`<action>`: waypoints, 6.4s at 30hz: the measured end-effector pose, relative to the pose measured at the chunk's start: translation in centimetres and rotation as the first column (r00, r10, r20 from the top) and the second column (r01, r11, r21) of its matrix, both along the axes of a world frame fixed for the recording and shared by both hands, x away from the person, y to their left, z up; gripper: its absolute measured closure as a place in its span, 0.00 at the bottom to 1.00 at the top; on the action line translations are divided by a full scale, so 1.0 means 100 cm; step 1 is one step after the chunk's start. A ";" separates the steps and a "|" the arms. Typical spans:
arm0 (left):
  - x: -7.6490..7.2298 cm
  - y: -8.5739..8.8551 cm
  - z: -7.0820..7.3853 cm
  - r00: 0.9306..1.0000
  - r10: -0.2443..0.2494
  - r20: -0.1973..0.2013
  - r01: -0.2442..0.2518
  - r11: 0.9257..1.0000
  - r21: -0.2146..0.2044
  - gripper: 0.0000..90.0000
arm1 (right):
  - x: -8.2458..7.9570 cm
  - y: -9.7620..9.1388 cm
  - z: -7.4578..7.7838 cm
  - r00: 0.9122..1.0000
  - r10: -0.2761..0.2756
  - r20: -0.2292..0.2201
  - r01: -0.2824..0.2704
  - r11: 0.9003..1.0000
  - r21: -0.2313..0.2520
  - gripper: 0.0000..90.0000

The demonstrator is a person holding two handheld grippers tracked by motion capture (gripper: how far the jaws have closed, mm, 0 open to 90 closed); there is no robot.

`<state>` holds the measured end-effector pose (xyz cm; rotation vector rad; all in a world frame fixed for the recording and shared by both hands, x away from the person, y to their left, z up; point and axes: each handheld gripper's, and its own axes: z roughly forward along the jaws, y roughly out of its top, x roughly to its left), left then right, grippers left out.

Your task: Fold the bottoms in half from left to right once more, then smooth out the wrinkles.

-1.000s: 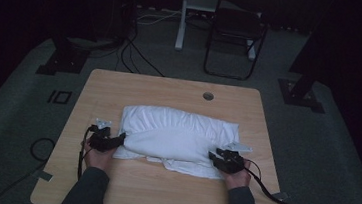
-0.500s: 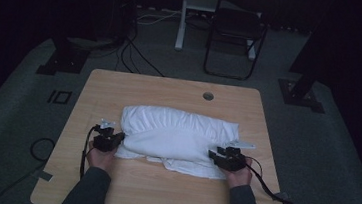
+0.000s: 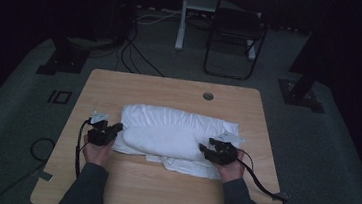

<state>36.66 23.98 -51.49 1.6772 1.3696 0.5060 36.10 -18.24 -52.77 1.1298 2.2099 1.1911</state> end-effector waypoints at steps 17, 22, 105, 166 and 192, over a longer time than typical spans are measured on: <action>-0.004 -0.003 0.061 0.978 -0.048 0.204 0.069 0.993 -0.100 0.99 | 0.030 0.077 -0.024 0.997 0.073 -0.017 -0.074 0.993 -0.089 0.56; -0.003 -0.018 0.080 0.963 -0.091 0.252 0.119 0.988 -0.097 0.99 | 0.030 0.081 -0.027 0.997 0.069 -0.028 -0.071 0.996 -0.047 0.57; -0.010 -0.226 0.002 0.811 -0.582 0.050 0.581 0.813 0.037 0.93 | 0.035 0.001 0.033 0.999 0.046 0.020 -0.048 0.988 0.145 0.92; 0.020 -0.129 0.011 0.923 -0.379 0.070 0.381 0.924 -0.017 0.61 | 0.017 -0.020 0.056 0.996 0.000 0.093 -0.018 0.981 0.191 1.00; -0.006 -0.158 0.013 0.890 -0.439 0.125 0.438 0.898 0.033 0.58 | 0.013 -0.017 0.045 0.999 -0.019 0.042 0.014 0.994 0.111 0.58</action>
